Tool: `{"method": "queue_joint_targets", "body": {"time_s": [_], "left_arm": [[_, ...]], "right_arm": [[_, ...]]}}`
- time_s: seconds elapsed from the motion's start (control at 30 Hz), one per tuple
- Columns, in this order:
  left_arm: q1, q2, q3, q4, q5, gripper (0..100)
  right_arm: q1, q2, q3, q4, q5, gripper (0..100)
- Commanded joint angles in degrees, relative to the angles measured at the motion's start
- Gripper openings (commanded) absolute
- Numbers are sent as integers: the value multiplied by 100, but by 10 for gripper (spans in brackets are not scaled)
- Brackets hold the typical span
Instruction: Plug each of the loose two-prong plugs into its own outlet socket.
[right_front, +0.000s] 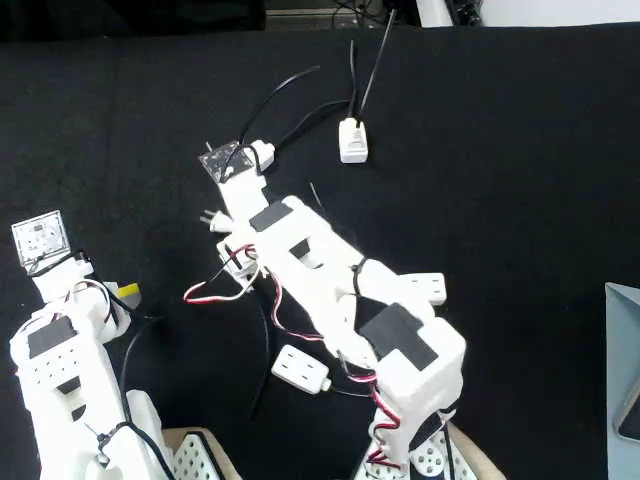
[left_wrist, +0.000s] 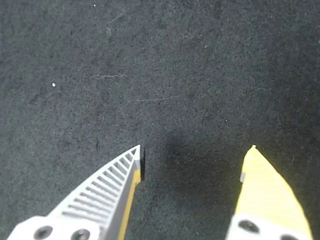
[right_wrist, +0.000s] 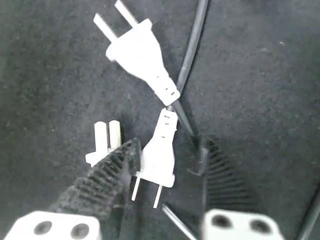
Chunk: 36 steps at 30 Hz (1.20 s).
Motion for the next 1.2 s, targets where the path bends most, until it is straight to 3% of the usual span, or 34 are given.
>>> {"method": "queue_joint_targets", "body": {"time_s": [0.0,0.07,0.37,0.57,0.73,1.17], "left_arm": [[-48,-105,-22,-123,26,317],[-48,-105,-22,-123,26,317],[-48,-105,-22,-123,26,317],[-48,-105,-22,-123,26,317],[-48,-105,-22,-123,26,317],[-48,-105,-22,-123,26,317]], "right_arm": [[-141,57,-312,26,-62,56],[-132,75,-365,44,-62,10],[-141,-479,-347,554,26,11],[-167,-1121,-268,1020,484,21],[-325,-857,-13,905,475,119],[-475,-66,-312,923,475,79]]}}
